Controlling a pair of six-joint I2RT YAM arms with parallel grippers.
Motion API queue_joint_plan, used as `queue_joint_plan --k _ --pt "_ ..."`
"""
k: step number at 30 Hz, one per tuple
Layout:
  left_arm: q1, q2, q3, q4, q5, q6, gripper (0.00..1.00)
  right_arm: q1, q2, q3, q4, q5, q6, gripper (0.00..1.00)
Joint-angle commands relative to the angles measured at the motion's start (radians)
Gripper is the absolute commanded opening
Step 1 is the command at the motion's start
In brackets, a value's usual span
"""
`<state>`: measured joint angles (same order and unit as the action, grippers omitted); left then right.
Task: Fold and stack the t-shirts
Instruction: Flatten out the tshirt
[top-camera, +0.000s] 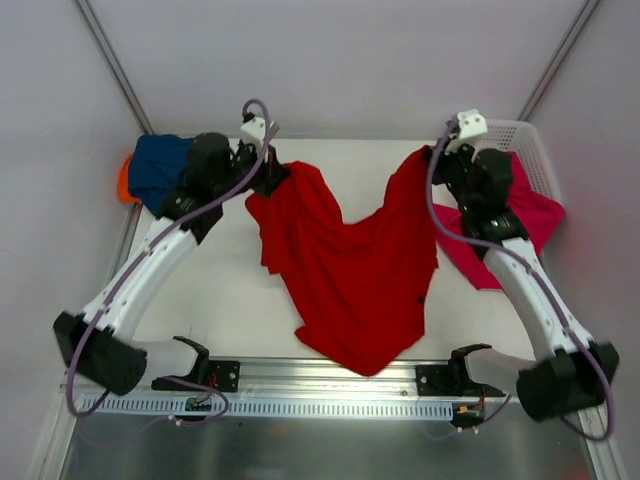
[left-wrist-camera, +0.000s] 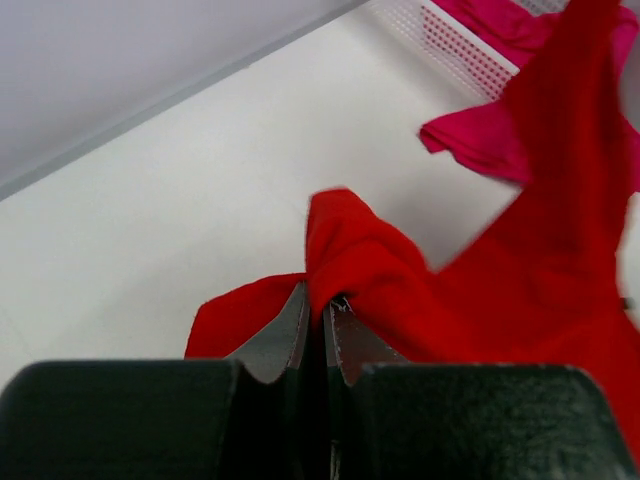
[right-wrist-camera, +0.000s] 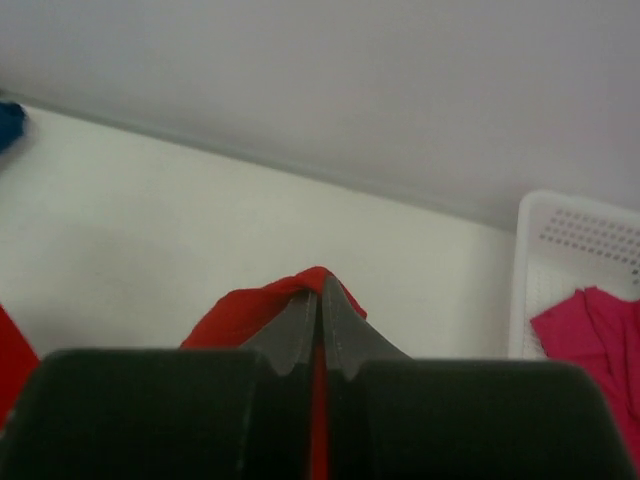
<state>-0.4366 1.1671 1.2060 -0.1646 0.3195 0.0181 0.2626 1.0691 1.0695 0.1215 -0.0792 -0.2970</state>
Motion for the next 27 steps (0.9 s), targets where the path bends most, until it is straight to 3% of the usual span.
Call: queue_joint_plan --k 1,5,8,13,16,20,22,23,25,26,27 --pt "0.079 0.161 0.219 0.125 0.077 0.019 0.0 -0.022 0.182 0.154 0.089 0.073 -0.113 0.0" --pt "0.2 0.412 0.52 0.14 0.196 -0.024 0.0 -0.052 0.397 0.349 0.092 0.055 -0.128 0.0" --pt "0.232 0.494 0.688 0.132 0.254 -0.053 0.0 -0.056 0.483 0.47 0.09 0.039 -0.139 0.0" --pt "0.295 0.401 0.725 0.132 0.332 -0.047 0.0 -0.054 0.422 0.511 0.162 0.016 -0.151 0.0" --pt "0.306 0.205 0.557 0.233 0.351 -0.008 0.0 -0.051 0.321 0.422 0.275 -0.002 -0.168 0.01" --pt "0.306 -0.181 0.107 0.365 0.265 0.017 0.0 -0.051 0.033 0.227 0.357 -0.112 -0.15 0.0" --pt "0.306 -0.383 -0.039 0.353 0.162 0.013 0.0 -0.046 -0.075 0.116 0.322 -0.172 -0.122 0.01" --pt "0.306 -0.45 -0.183 0.317 0.132 -0.007 0.0 -0.043 -0.13 0.075 0.305 -0.185 -0.084 0.01" --pt "0.306 -0.585 -0.331 0.283 0.064 -0.073 0.1 -0.037 -0.305 -0.059 0.258 -0.233 -0.036 0.01" --pt "0.306 -0.71 -0.455 0.214 0.059 -0.079 0.22 -0.034 -0.364 -0.112 0.25 -0.243 0.026 0.01" --pt "0.306 -0.774 -0.512 0.176 0.056 -0.076 0.8 -0.033 -0.486 -0.165 0.242 -0.257 0.056 0.01"
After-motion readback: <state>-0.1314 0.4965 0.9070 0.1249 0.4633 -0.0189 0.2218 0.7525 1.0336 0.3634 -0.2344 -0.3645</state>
